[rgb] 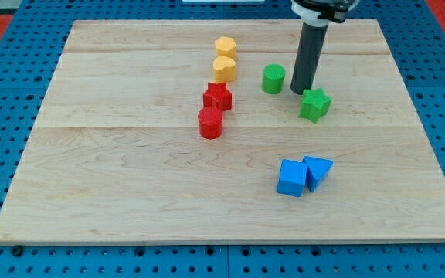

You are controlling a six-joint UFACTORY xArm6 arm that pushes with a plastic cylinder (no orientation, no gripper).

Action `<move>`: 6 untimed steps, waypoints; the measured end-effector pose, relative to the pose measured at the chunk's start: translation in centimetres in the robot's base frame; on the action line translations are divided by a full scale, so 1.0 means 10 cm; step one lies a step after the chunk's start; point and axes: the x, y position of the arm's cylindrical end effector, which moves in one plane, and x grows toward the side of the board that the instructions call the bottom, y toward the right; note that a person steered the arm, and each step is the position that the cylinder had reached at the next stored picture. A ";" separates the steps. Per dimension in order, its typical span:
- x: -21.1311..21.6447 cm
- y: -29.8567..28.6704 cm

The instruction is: Push the green circle parallel right to the yellow hexagon

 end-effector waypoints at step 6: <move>-0.15 -0.67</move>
